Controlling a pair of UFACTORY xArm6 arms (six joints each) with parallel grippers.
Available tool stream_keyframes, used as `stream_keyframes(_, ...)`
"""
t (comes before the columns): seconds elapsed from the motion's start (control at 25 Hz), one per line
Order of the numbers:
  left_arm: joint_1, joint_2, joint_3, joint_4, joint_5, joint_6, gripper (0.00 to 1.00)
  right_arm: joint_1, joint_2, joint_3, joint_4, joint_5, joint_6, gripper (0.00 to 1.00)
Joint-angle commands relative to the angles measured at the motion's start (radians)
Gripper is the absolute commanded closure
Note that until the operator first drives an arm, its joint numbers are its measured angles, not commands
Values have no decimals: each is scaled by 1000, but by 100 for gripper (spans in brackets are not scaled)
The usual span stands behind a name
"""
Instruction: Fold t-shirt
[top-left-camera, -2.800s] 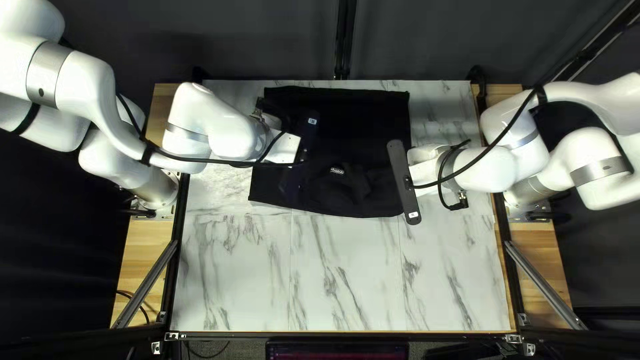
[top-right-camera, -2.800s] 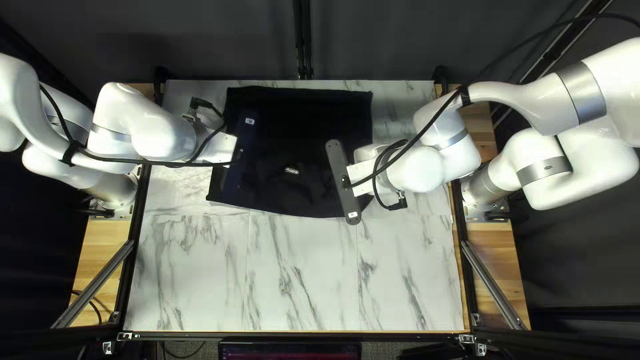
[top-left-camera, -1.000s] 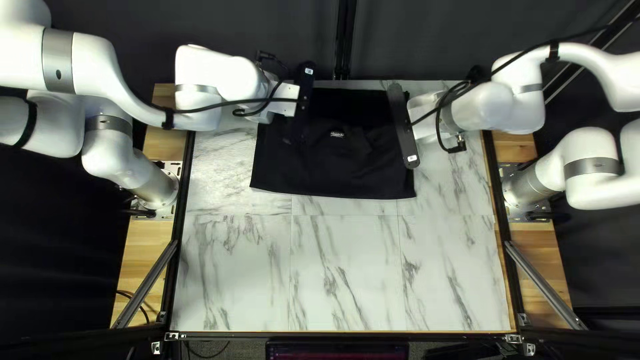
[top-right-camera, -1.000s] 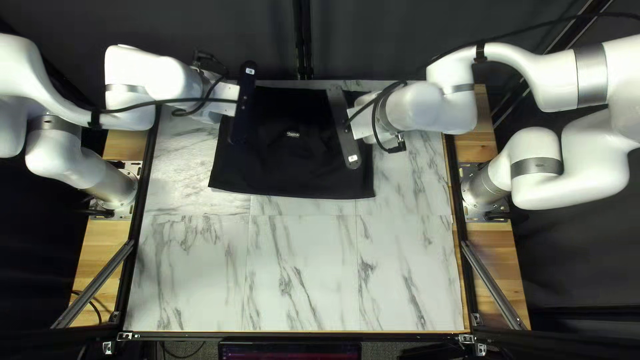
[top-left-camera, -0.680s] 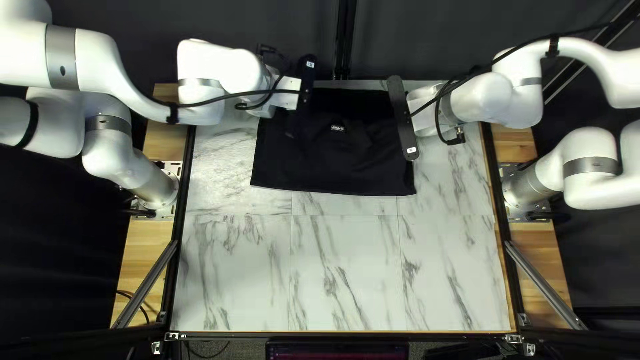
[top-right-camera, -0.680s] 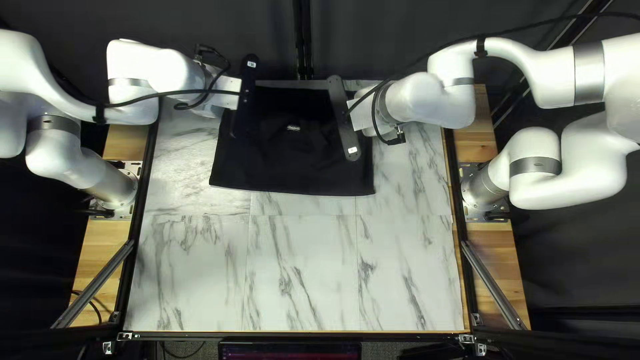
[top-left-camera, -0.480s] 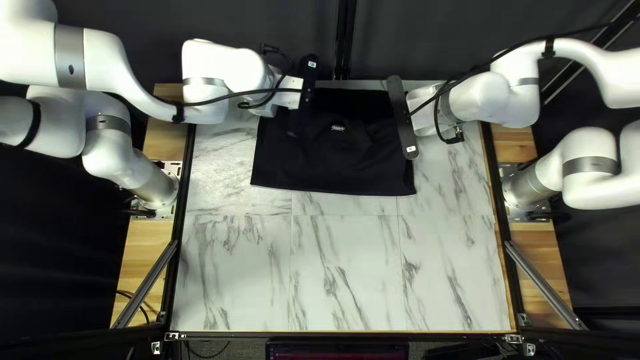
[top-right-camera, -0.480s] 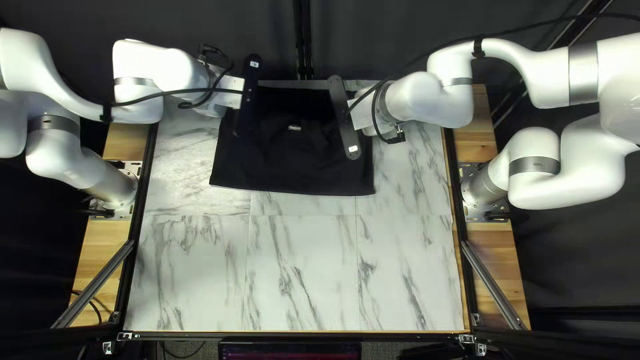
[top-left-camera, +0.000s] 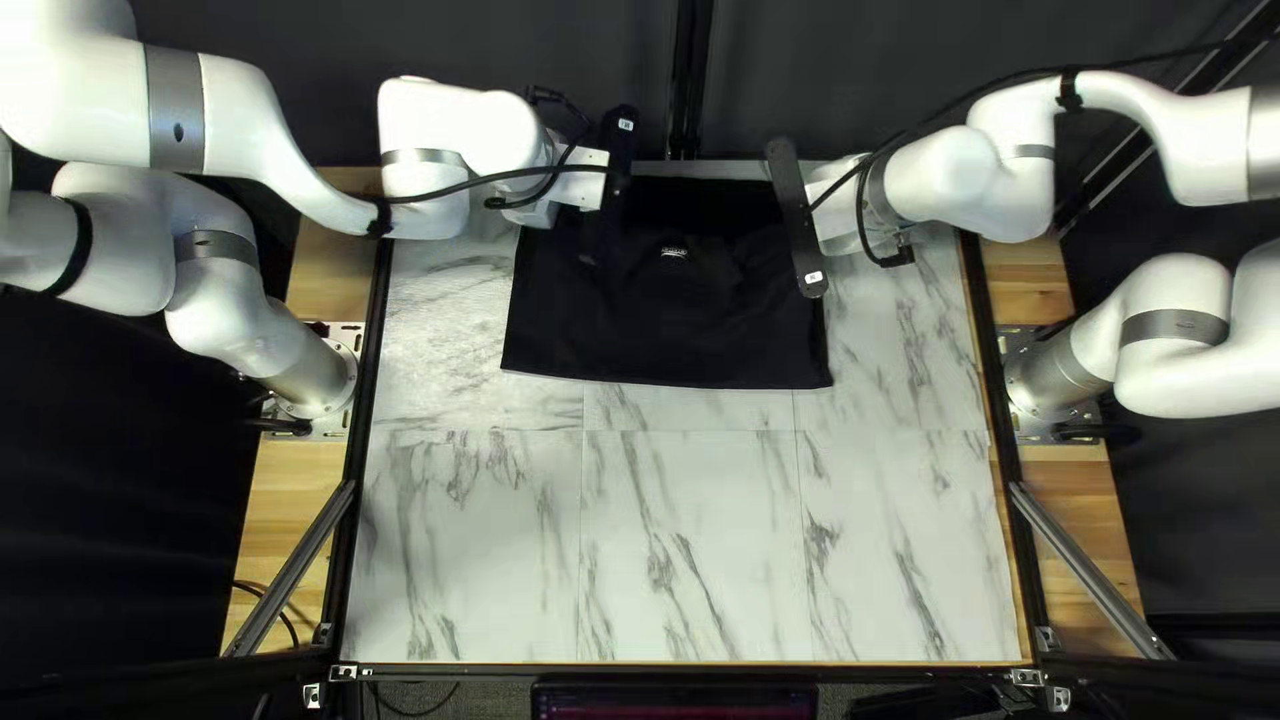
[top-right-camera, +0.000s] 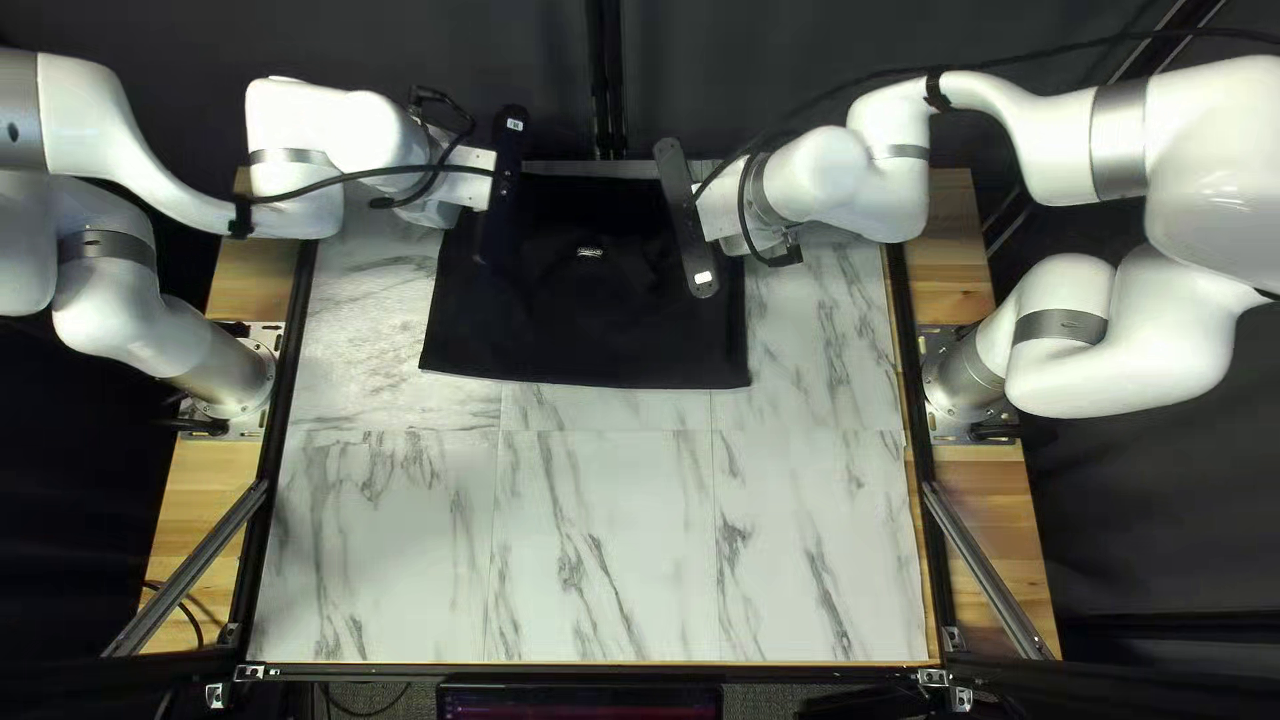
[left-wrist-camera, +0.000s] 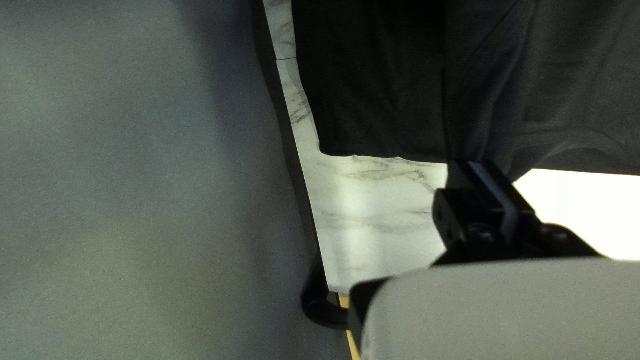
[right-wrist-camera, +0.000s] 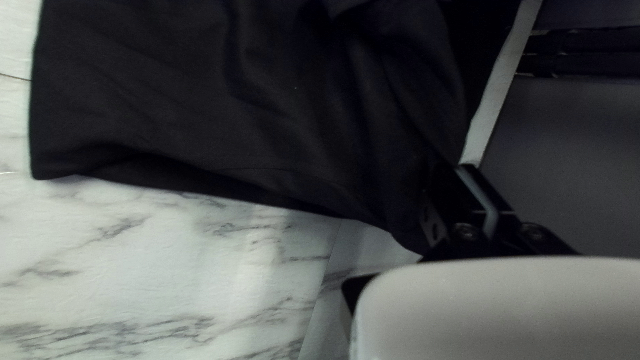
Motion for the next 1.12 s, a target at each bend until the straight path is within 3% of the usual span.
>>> stream_keyframes(0.04, 11, 31, -4, -5, -18, 8, 100, -29, 33, 9, 16, -44, -31, 100)
stream_keyframes(0.08, 12, 36, -5, -8, -19, 10, 83, -32, 40, 8, 22, -49, -39, 100)
stream_keyframes(0.12, 12, 42, -7, -14, -18, 13, 0, -36, 51, 5, 37, -56, -54, 97)
stream_keyframes(0.16, 13, 44, -8, -17, -16, 15, 0, -36, 54, 4, 45, -57, -61, 29)
stream_keyframes(0.2, 13, 47, -11, -23, -13, 20, 0, -34, 57, -2, 64, -52, -77, 0)
stream_keyframes(0.56, -20, -28, -21, -35, 68, 22, 0, -32, -5, -14, 119, 27, -134, 0)
stream_keyframes(0.8, -98, -96, -39, -30, 142, -18, 0, 40, -46, -44, 95, 101, -68, 0)
stream_keyframes(1.12, -233, -149, -50, -6, 205, -98, 0, 152, -11, -132, 124, 167, 6, 0)
